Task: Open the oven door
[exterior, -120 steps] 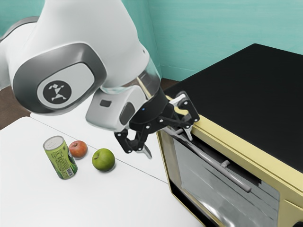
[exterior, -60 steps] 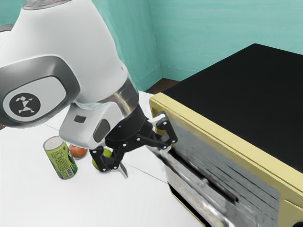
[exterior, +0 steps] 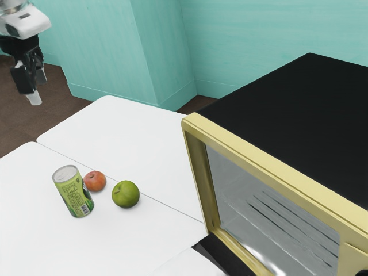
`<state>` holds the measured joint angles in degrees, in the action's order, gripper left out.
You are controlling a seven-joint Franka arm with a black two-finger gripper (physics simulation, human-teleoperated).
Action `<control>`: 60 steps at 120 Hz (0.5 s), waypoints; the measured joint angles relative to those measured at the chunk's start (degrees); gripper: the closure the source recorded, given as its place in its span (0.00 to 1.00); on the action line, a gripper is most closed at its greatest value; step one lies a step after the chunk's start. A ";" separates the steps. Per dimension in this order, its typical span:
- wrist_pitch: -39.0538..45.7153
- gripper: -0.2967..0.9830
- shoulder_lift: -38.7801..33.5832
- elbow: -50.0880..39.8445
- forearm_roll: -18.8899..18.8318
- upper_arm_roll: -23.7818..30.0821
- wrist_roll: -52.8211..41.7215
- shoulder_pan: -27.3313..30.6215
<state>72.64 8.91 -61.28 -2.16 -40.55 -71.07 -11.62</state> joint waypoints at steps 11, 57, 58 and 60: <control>1.05 0.26 1.94 -2.26 6.95 -0.47 6.91 2.36; 5.07 0.25 -8.38 -14.29 5.34 39.50 32.42 36.47; 5.30 0.25 -8.34 -14.37 5.22 40.03 32.64 37.08; 5.74 0.25 -8.27 -14.48 5.09 40.82 33.08 38.04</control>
<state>78.38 0.64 -75.76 2.93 0.27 -37.99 26.42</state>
